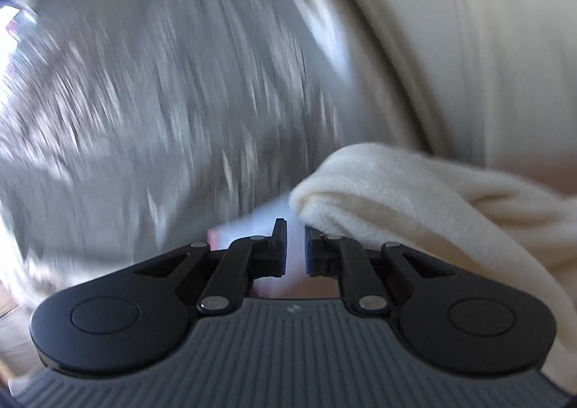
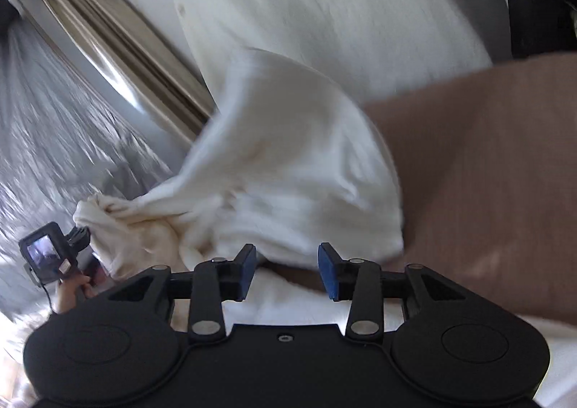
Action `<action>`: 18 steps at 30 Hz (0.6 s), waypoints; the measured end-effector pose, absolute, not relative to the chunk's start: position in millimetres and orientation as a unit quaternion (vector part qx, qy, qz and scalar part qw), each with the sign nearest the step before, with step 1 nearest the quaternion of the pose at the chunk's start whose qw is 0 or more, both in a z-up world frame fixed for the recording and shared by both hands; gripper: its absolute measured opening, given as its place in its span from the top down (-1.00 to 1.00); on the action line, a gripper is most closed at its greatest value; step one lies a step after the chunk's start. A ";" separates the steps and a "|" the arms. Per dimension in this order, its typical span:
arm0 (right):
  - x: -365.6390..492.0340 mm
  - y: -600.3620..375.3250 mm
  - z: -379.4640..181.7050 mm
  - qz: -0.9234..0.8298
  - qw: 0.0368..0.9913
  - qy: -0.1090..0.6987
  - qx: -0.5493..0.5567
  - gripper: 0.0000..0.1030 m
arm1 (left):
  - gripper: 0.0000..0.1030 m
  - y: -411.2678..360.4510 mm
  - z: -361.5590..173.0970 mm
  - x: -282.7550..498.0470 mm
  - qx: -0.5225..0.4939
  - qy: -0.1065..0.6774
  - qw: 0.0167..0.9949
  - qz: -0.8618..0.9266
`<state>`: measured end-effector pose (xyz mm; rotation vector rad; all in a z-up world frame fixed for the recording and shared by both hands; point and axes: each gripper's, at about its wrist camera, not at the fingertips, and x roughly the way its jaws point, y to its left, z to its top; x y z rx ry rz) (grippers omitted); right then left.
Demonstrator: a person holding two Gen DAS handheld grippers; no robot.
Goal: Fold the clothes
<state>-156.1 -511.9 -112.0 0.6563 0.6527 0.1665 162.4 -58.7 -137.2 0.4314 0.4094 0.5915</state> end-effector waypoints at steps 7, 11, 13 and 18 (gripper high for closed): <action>-144.5 -490.0 -146.6 0.100 0.865 0.343 0.351 -0.07 | 0.60 -8.4 -126.6 142.1 0.056 0.265 0.948 0.170; -142.7 -480.0 -149.6 0.096 0.854 0.347 0.376 -0.12 | 0.37 -37.7 -115.9 128.4 0.073 0.227 0.970 0.044; -136.5 -479.0 -147.1 0.089 0.846 0.347 0.395 -0.16 | 0.24 -54.9 -112.8 121.4 0.093 0.205 0.974 -0.017; -116.4 -481.1 -143.6 0.079 0.818 0.326 0.466 -0.56 | 0.02 -109.1 -129.6 106.2 0.171 0.168 0.959 -0.149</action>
